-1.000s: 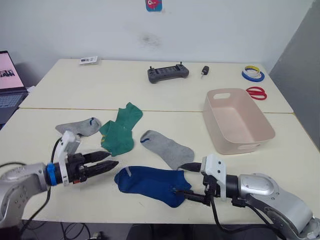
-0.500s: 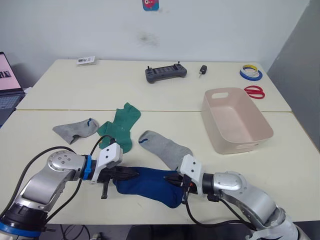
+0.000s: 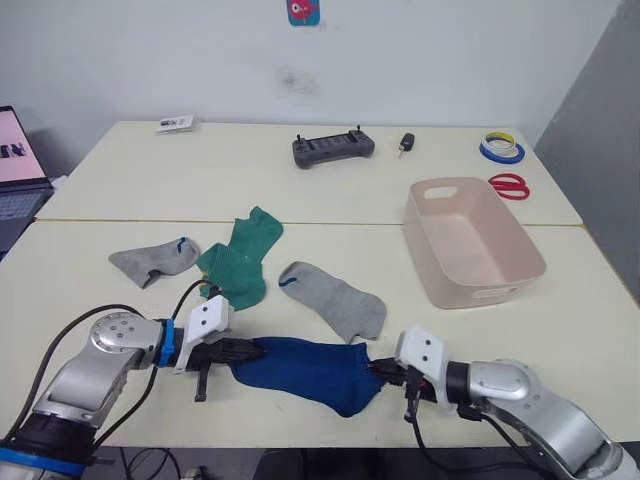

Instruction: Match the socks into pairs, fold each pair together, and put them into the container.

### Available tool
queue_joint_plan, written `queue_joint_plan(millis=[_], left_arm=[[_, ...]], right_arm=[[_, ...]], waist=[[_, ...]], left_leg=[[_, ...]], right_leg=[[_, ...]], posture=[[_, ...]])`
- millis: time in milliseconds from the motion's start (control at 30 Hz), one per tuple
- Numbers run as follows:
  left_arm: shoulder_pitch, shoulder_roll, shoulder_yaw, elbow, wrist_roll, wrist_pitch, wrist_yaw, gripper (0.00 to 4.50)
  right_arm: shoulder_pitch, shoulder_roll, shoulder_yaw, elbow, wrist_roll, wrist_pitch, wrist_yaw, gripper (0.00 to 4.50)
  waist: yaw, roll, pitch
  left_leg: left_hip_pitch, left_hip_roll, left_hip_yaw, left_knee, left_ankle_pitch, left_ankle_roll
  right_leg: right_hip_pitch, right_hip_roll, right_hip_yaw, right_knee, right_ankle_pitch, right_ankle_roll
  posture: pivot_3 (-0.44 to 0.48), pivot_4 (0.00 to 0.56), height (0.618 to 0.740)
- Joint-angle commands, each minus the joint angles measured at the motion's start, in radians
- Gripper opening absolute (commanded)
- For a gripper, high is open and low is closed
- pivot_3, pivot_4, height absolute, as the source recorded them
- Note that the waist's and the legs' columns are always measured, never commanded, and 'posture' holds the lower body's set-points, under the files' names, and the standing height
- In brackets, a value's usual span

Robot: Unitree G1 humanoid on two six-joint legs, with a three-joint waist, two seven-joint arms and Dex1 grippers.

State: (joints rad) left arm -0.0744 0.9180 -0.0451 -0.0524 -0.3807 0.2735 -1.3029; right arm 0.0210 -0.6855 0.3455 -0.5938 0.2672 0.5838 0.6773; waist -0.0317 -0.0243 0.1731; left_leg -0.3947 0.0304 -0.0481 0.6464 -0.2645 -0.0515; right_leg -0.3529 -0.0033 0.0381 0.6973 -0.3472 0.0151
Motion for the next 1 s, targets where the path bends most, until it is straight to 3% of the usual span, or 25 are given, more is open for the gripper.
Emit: queue_joint_plan(millis=[33, 167, 400, 567, 833, 1000], left_arm=[[0.015, 0.052, 0.09, -0.12, -0.111, 0.11, -0.027, 0.0], [-0.008, 0.083, 0.114, -0.204, -0.169, 0.202, -0.024, 0.0], [-0.041, 0.037, -0.023, -0.055, 0.024, 0.017, -0.025, 0.0], [-0.066, 0.009, -0.062, 0.06, 0.095, -0.065, -0.021, 0.0], [-0.047, 0.002, -0.071, 0.097, 0.116, -0.115, -0.023, 0.0], [-0.035, -0.008, -0.063, 0.072, 0.092, -0.099, -0.014, 0.0]], right_arm=[[0.0, 0.016, -0.058, -0.099, 0.077, -0.015, 0.035, 0.02], [-0.047, 0.044, -0.042, -0.12, 0.087, 0.019, 0.027, 0.02], [-0.165, 0.112, 0.119, 0.001, 0.013, 0.009, 0.065, 0.02], [-0.195, 0.09, 0.193, 0.086, -0.051, 0.001, 0.109, 0.02], [-0.046, -0.043, 0.079, 0.037, -0.043, -0.022, 0.126, 0.02], [0.021, -0.022, -0.019, -0.052, 0.026, -0.038, 0.113, 0.02]], waist=[[-0.003, -0.001, 0.001], [0.0, 0.0, 0.001], [-0.001, 0.0, 0.001], [0.001, 0.0, 0.001], [0.002, 0.001, -0.002], [0.002, 0.002, -0.003]], left_leg=[[-0.001, 0.001, 0.0, 0.0, 0.0, 0.0], [-0.001, 0.001, -0.001, 0.0, 0.0, 0.0], [-0.001, 0.0, -0.001, 0.0, 0.0, 0.0], [-0.001, 0.0, -0.001, 0.0, 0.0, 0.0], [0.001, -0.001, -0.001, 0.0, 0.0, 0.0], [0.002, -0.001, 0.0, 0.0, 0.0, 0.0]], right_leg=[[-0.001, 0.001, 0.0, 0.0, 0.0, 0.0], [0.0, 0.001, -0.001, 0.0, 0.0, 0.0], [-0.001, 0.001, 0.0, -0.001, 0.0, 0.0], [-0.001, 0.001, 0.0, 0.0, 0.0, 0.0], [0.001, 0.0, 0.0, -0.001, 0.0, 0.0], [0.002, 0.0, 0.0, 0.0, 0.0, 0.0]], posture=[[0.0, 0.15, 0.74], [0.0, 0.15, 0.74], [0.0, 0.15, 0.74], [0.0, 0.15, 0.74], [0.0, 0.15, 0.74], [0.0, 0.15, 0.74]])
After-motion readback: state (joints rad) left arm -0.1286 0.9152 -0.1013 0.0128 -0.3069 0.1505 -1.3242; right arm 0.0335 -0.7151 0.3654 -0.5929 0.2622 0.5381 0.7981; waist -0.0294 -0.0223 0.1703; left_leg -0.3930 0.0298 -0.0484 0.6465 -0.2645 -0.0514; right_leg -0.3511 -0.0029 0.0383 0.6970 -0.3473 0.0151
